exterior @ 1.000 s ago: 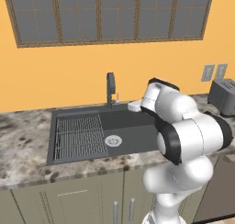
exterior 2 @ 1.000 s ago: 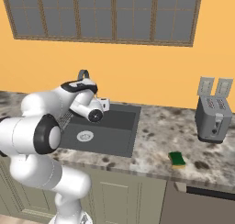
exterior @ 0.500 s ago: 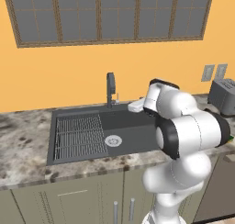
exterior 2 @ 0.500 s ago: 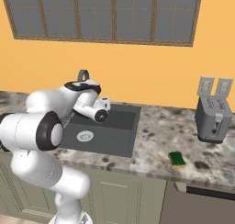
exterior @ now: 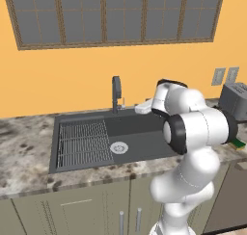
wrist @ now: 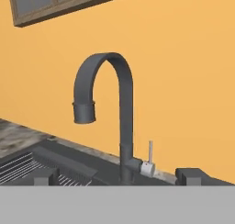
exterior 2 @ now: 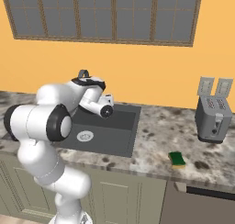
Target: Soak the sponge with water for a few seconds and then drop it inside the sink.
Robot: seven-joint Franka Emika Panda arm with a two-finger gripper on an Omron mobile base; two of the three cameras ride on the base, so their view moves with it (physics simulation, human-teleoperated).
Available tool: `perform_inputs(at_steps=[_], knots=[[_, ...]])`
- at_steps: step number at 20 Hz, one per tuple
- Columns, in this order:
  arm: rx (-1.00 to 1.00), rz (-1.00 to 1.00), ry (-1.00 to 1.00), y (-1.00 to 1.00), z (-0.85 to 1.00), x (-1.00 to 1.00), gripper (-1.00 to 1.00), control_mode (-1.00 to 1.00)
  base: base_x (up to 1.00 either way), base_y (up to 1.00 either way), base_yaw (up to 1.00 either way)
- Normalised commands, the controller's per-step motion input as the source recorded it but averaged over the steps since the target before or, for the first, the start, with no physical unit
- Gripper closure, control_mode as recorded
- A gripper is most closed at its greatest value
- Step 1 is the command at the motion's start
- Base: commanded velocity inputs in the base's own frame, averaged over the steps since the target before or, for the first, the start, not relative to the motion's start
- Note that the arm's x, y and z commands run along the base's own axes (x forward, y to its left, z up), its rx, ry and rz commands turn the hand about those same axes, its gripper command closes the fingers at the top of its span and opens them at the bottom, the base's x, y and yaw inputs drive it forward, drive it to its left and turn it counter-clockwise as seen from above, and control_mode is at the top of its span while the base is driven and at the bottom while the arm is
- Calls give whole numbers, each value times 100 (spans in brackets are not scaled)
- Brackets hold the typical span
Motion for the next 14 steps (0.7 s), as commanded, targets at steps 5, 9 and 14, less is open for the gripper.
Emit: perform_inputs(at_steps=[5,9,14], knots=[[0,0,0,10,0,18,-100,-100,0,0,0],[0,0,-1,16,-1,9,-100,-100,0,0,0],[0,0,-1,13,-4,10,-100,-100,0,0,0]])
